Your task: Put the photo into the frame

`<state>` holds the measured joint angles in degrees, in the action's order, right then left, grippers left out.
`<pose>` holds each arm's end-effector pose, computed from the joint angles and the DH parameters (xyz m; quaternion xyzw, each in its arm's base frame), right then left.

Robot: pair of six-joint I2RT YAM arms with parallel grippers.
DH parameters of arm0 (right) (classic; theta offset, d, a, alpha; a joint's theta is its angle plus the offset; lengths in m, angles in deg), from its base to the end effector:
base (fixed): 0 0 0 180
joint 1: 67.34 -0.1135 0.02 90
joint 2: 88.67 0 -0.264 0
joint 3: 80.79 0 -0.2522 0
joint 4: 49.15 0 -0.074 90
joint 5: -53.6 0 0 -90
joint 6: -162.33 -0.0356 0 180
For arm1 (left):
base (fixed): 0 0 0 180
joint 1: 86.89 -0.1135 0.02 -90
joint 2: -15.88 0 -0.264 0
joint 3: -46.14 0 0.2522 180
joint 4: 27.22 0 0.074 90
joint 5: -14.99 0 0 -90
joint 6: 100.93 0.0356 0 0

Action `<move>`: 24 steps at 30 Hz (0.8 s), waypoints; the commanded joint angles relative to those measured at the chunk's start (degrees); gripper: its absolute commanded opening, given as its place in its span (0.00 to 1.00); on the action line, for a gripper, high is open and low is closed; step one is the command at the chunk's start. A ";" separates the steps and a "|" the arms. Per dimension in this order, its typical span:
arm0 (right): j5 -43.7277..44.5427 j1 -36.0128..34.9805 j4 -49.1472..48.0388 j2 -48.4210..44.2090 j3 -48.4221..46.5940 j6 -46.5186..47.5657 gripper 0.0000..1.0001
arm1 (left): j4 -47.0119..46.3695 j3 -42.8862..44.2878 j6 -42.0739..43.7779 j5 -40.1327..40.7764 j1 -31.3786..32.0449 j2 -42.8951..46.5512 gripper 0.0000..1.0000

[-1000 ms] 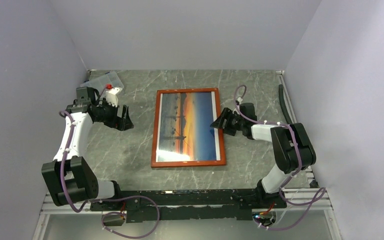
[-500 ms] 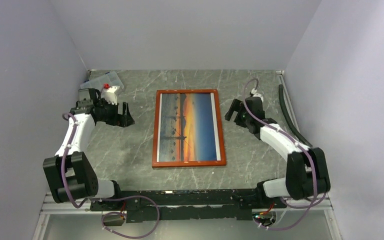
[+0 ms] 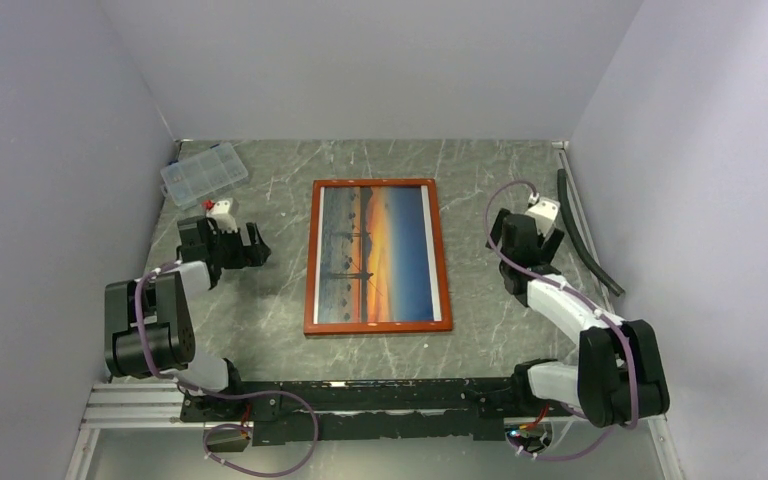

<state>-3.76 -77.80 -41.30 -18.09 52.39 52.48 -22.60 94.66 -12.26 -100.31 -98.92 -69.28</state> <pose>0.2509 0.0268 0.2064 0.2052 0.8238 -0.1144 0.5160 0.2769 0.0435 0.1560 -0.0136 0.8933 -0.1611 0.4195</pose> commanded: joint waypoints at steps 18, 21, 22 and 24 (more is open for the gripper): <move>-8.51 5.71 -69.55 12.92 24.59 16.65 1.00 | -45.25 -12.64 -0.98 9.83 1.33 -7.56 0.95; -7.51 6.09 -61.25 13.35 21.12 15.41 1.00 | -42.98 -11.06 -0.72 13.75 3.09 -8.20 0.95; -8.65 7.08 -58.81 14.92 18.50 15.30 1.00 | -41.87 -10.73 -0.44 14.55 3.49 -8.07 0.95; -10.34 8.23 -55.62 14.52 17.69 14.31 1.00 | -44.32 -11.21 -0.66 15.14 3.67 -8.94 0.95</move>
<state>-9.59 -71.72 -98.35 -3.60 75.30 67.73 -66.05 82.49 -13.15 -89.10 -96.25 -77.72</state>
